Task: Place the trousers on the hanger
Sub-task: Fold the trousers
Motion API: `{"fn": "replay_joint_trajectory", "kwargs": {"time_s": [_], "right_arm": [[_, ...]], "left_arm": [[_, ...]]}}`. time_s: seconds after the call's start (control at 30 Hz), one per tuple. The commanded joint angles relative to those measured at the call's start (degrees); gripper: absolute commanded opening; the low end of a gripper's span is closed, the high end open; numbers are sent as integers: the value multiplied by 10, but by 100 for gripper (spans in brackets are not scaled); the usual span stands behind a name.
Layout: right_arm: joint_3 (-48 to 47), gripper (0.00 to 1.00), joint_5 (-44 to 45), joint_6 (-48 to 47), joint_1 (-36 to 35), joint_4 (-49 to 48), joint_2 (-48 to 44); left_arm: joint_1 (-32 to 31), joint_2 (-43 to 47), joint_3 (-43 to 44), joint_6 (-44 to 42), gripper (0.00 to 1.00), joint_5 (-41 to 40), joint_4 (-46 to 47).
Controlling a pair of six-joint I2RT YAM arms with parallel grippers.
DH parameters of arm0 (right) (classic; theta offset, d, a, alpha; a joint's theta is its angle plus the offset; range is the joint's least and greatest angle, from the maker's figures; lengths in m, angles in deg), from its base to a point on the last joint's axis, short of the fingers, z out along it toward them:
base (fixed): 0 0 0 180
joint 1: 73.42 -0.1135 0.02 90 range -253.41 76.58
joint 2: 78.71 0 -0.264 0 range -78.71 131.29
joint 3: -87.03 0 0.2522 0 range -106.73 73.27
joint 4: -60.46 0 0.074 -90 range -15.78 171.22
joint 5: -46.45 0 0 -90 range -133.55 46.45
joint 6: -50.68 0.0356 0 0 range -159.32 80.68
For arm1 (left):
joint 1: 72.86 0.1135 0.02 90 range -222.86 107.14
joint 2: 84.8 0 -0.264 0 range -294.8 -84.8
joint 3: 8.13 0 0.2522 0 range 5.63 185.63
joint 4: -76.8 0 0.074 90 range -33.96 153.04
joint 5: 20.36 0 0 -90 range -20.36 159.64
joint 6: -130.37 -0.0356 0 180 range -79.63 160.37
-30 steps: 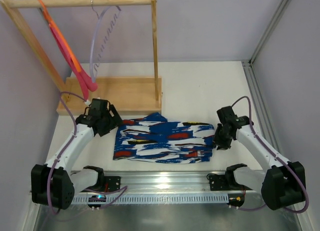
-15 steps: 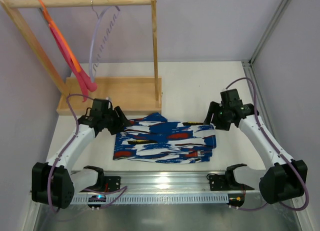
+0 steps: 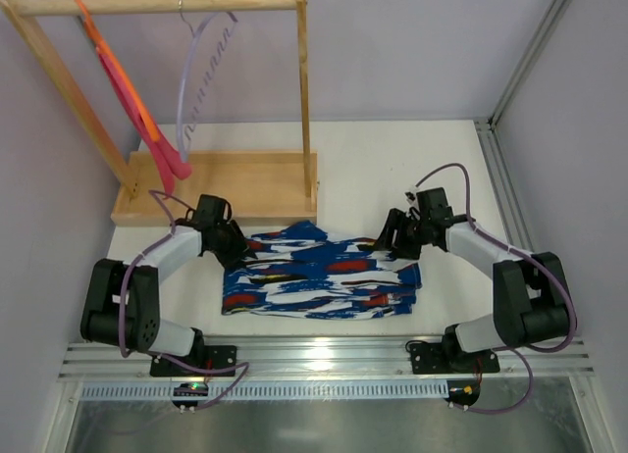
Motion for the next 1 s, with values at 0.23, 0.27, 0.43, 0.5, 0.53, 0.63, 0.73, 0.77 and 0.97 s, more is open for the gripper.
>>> {"fn": "replay_joint_trajectory", "kwargs": {"time_s": [0.23,0.27,0.43,0.5,0.53,0.63,0.73,0.77,0.97], "right_arm": [[-78,65,55,17,-108,14,-103],[-80,65,49,29,-165,-24,-97],[-95,61,46,67,-261,-125,11],[-93,61,49,56,-256,-159,44],[-98,61,54,37,-250,-163,76],[-119,61,54,16,-222,-170,139],[-159,61,65,-5,-225,-119,158],[-167,61,66,-8,-234,-109,153],[-198,60,112,44,-359,-104,111]], "left_arm": [[6,86,91,-41,52,-6,-59],[6,76,92,-41,43,-11,-59],[7,36,67,-30,24,7,0],[7,17,54,-28,20,-14,11],[7,11,52,-27,20,-30,9],[9,5,66,-32,18,-75,-16],[8,40,101,-39,20,-71,-54],[8,55,119,-39,22,-77,-65],[8,119,143,-50,30,-88,-112]]}}
